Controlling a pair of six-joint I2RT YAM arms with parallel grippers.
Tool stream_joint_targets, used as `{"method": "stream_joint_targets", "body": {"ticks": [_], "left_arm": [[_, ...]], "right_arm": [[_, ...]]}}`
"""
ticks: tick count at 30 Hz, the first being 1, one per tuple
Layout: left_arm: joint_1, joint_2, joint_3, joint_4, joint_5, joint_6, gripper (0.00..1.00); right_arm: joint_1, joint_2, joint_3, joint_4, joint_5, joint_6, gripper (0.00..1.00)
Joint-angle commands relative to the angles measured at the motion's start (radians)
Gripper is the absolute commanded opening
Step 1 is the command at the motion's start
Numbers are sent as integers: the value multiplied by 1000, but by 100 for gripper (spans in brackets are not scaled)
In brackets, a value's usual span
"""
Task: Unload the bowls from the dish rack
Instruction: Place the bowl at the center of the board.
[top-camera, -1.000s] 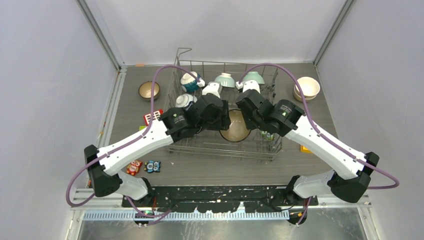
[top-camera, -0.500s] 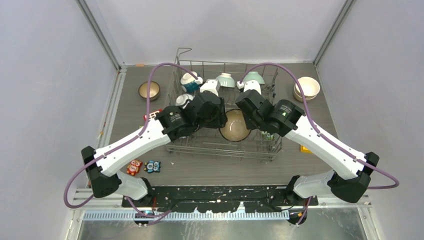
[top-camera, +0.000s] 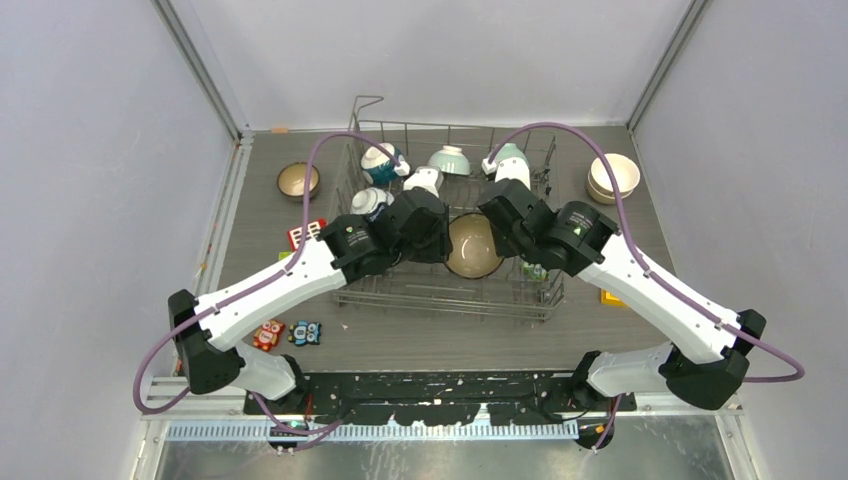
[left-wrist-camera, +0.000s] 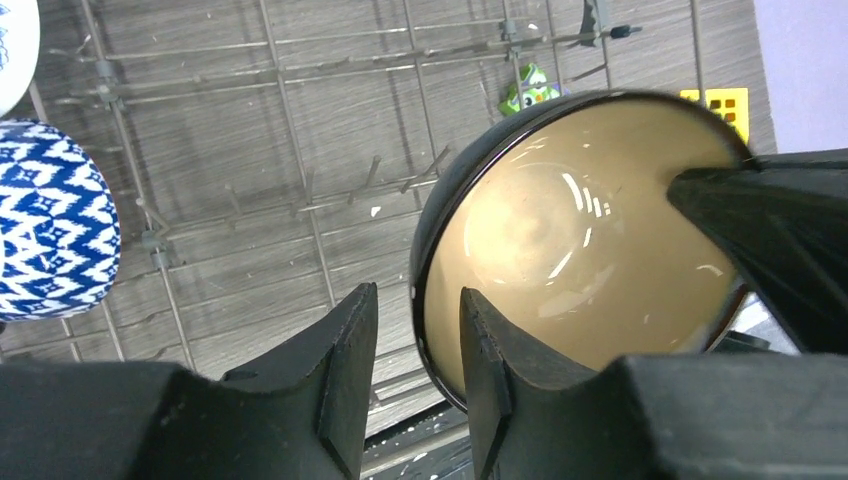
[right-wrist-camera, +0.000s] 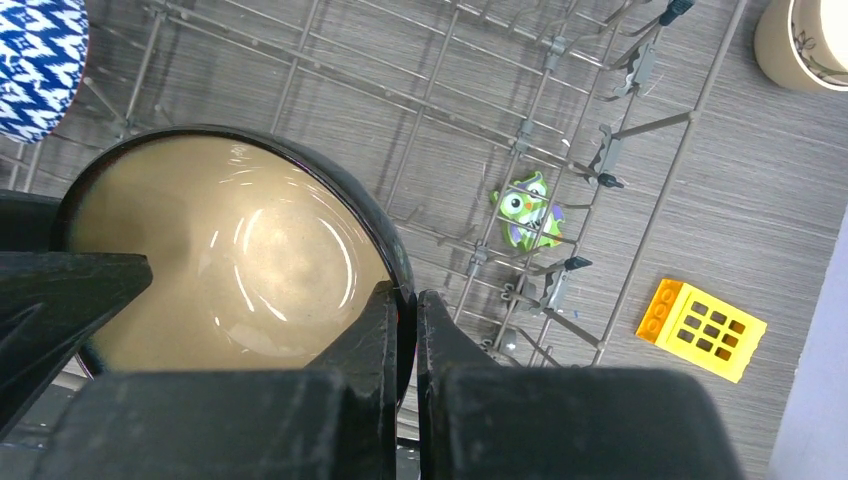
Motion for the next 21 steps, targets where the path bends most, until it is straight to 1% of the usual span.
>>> {"method": "stream_joint_targets", "body": {"ticks": [1,4,6,9,17,19,21], "left_arm": [[28,-49,-61,56,59,-23,37],[49,-75,-107,113,107,-46,37],[52,-83,-114,127,113,-49,34],[52,-79,-102,120,111,-48,29],[52,-63,-55,79,61,-43,26],[52,-56,-38,62,50,-43,27],[52,-52,-23,45,38,-43,32]], "right_arm": [[-16,-61,12,113,-4,45,1],[-27,-69,-1,125,-36,55,1],[-29,-70,-5,128,-44,58,1],[-29,-69,-5,127,-47,60,1],[-30,-65,-7,131,-47,60,1],[-30,-64,-7,131,-43,60,1],[-29,-62,-7,129,-40,60,1]]}}
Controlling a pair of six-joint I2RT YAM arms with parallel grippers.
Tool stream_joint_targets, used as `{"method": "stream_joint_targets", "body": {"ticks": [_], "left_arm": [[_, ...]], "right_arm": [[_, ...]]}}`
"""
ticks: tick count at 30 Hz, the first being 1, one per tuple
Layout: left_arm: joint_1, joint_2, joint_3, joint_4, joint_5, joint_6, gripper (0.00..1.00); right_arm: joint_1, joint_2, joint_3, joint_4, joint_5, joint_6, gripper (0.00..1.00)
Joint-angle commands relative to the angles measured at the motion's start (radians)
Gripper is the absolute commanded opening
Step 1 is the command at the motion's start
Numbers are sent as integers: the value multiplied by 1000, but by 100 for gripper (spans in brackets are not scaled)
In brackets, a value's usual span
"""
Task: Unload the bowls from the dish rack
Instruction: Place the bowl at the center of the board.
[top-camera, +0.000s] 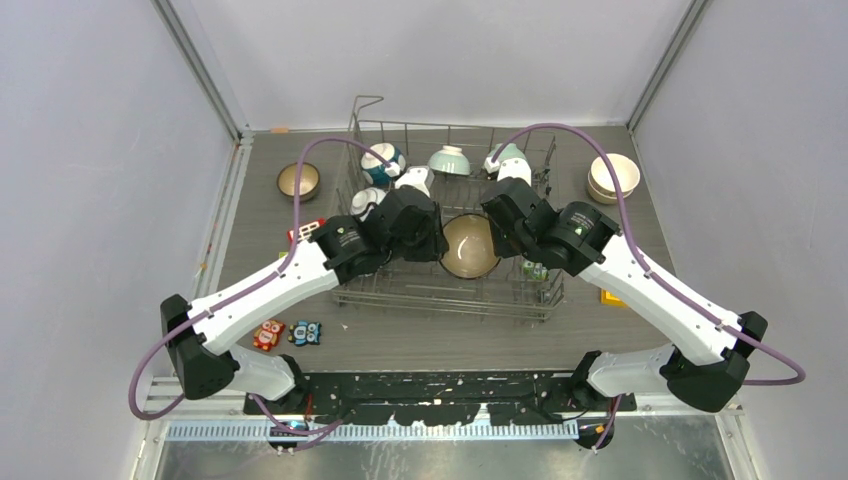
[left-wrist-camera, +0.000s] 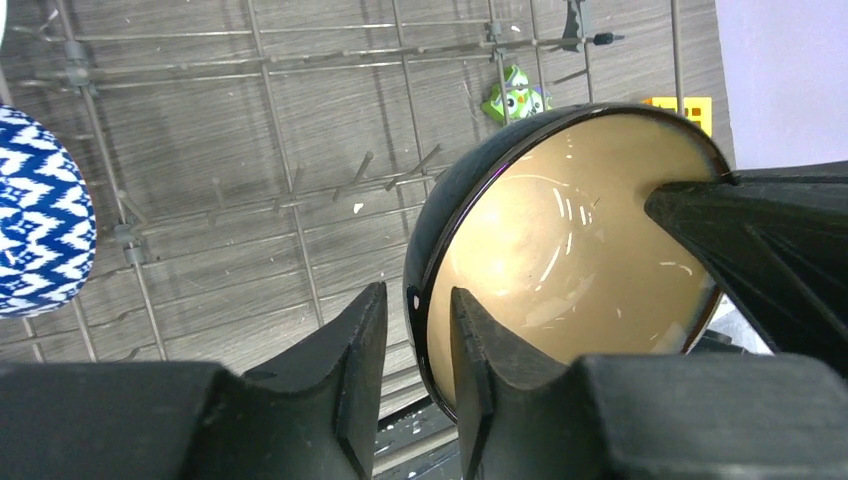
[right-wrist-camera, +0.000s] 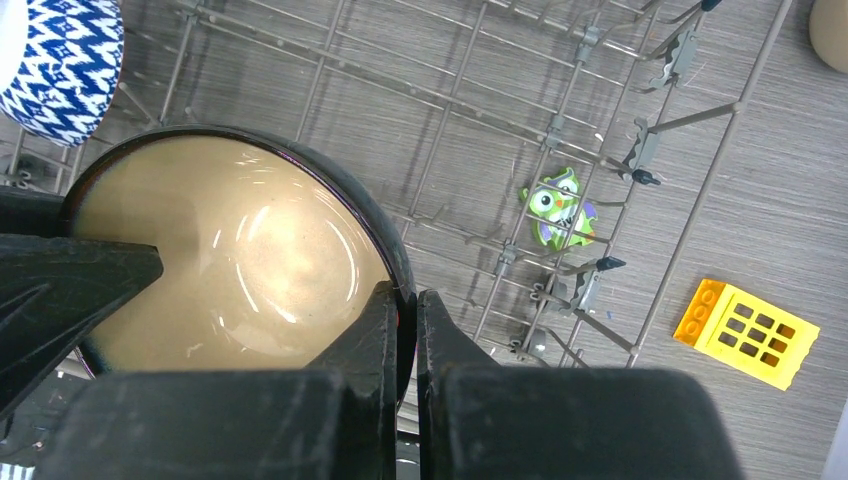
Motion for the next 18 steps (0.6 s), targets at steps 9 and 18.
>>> {"method": "stream_joint_targets", "body": {"ticks": [9,18], "left_arm": [[4,26,117,-100,-80,2,38],[4,42,131,-102,-83,9,30]], "right_arm": [[-4,-32,22,97,26,29,1],[-3,-24,27,102,19,29,1]]}}
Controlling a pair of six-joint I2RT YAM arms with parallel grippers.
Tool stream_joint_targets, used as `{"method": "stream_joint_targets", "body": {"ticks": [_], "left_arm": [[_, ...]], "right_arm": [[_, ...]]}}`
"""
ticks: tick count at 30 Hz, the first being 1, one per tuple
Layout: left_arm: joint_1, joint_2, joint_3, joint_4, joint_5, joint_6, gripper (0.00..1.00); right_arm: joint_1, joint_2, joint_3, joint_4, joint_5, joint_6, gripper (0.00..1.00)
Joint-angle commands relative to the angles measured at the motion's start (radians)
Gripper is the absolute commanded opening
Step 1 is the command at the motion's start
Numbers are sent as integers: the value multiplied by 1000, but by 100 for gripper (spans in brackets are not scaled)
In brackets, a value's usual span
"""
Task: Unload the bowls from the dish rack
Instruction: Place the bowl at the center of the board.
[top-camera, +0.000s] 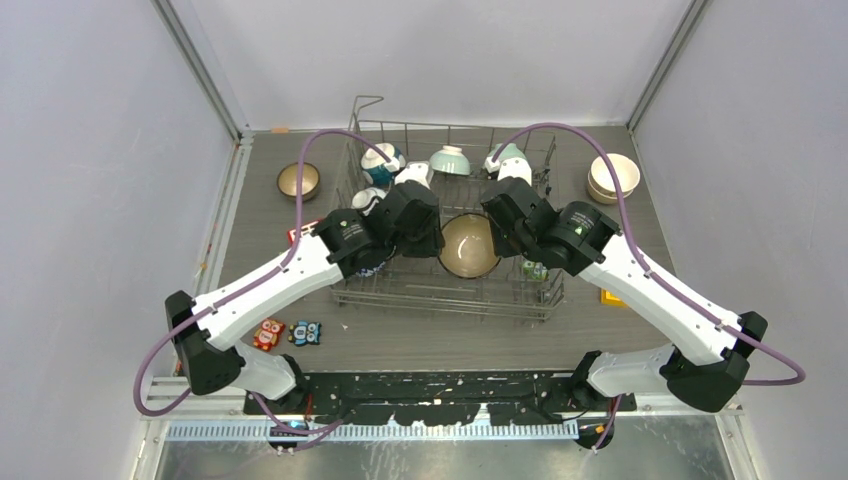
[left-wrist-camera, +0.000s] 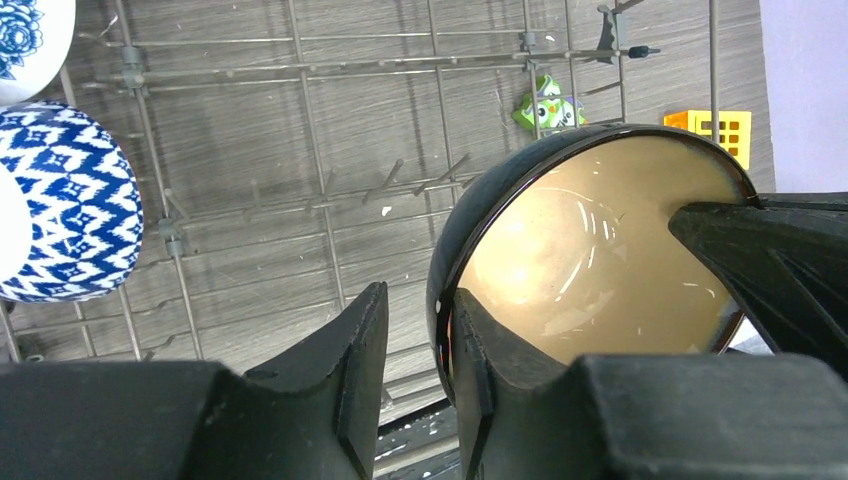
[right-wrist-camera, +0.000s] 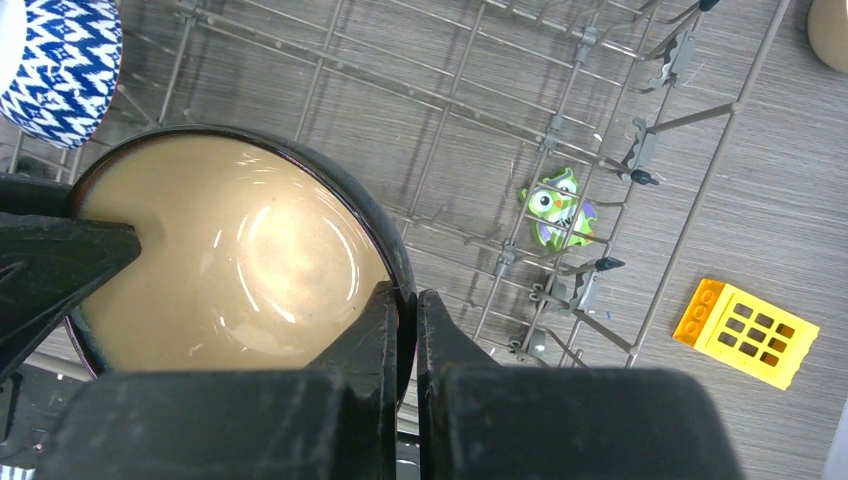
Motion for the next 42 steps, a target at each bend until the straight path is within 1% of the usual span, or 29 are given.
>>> {"method": "stream_joint_targets", "body": {"ticks": [1,2,4,8,11,12,13,14,15,16,17,18,19,20,21,23,25,29,34,39,42], "left_arm": [[4,7,46,-4,-20,4,29],[4,7,45,-1,-19,4,28],[4,7,43,3,-16,6,21],[3,7,42,10,-1,10,1],[4,6,39,17,10,12,0],[3,3,37,19,10,12,0],[3,0,35,21,11,13,0],[4,-2,35,23,8,15,0],[4,-7,37,22,0,22,0],[4,-11,42,20,-12,30,0],[4,-15,49,14,-26,40,0],[7,-20,62,7,-44,53,0],[13,-23,75,-3,-61,66,0],[25,-26,89,-11,-75,79,0],[44,-32,99,-18,-79,89,0],[106,-51,117,-22,-67,99,0],[173,-74,137,-20,-63,110,0],[319,-125,183,12,-50,121,0],[444,-129,263,34,-68,155,0],[611,-102,258,76,-31,139,0],[718,-83,244,106,19,96,0]], "right_arm": [[-4,-24,26,102,18,29,1],[-4,-24,26,103,18,29,1],[-4,-23,26,103,18,29,1],[-4,-22,23,101,10,29,1],[-3,-26,20,103,1,28,1],[-3,-30,19,103,-5,28,7],[-3,-36,17,107,-11,26,17],[-4,-43,14,110,-18,24,30],[-3,-50,15,110,-22,20,50],[-3,-55,19,107,-22,18,57],[-4,-59,27,97,-19,15,71],[-3,-64,37,85,-10,14,76],[-3,-71,48,70,0,10,87],[-3,-79,58,56,11,6,93],[-3,-91,65,44,26,3,96],[-4,-128,64,28,53,3,99],[-4,-185,33,37,56,1,100],[-3,-346,-111,135,-15,-20,99],[-2,-485,-225,190,-22,-35,99],[-3,-592,-326,228,-13,-28,99],[-4,-632,-380,247,-12,-20,99]]}}
